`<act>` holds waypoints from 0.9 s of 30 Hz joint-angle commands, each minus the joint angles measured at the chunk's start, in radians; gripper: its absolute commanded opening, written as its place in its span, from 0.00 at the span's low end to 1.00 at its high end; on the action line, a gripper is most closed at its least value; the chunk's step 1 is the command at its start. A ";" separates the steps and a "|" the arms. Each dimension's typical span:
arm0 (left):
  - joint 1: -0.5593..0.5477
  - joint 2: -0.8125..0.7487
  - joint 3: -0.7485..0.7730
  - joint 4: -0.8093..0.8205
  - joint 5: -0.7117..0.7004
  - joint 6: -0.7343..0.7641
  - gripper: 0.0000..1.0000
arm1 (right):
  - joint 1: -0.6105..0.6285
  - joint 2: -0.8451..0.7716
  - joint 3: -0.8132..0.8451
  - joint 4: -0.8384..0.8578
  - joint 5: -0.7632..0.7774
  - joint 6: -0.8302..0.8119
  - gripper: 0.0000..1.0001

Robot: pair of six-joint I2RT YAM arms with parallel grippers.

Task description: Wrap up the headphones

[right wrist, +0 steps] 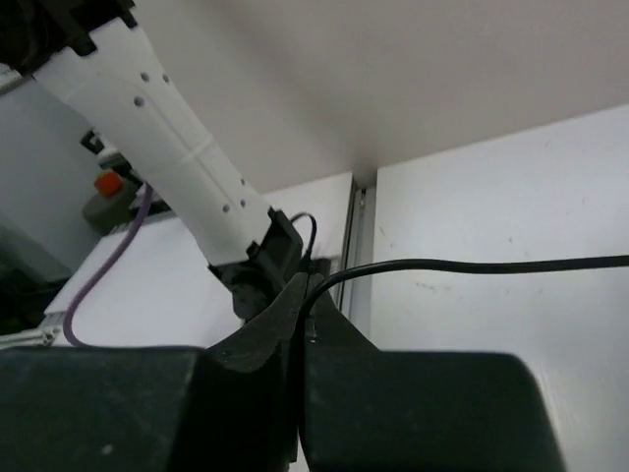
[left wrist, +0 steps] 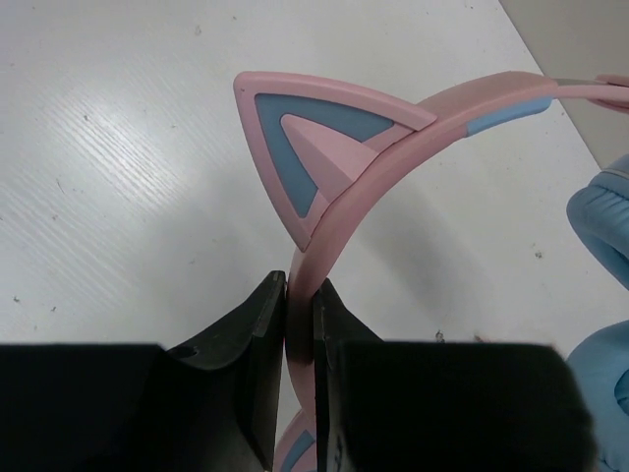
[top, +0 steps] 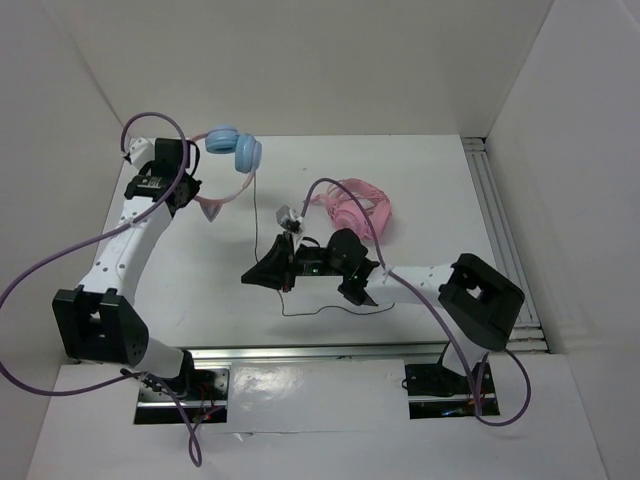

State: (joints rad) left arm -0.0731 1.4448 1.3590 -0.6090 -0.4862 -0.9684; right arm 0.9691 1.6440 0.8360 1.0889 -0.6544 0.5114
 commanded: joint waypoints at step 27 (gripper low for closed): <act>0.223 0.071 0.072 0.117 1.028 -0.012 0.00 | 0.082 0.023 0.235 -0.974 0.266 -0.606 0.00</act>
State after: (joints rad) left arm 0.1383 1.5543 1.4261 -0.6106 0.3359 -0.9268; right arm 1.0348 1.6592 1.0702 0.1013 -0.3874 -0.0692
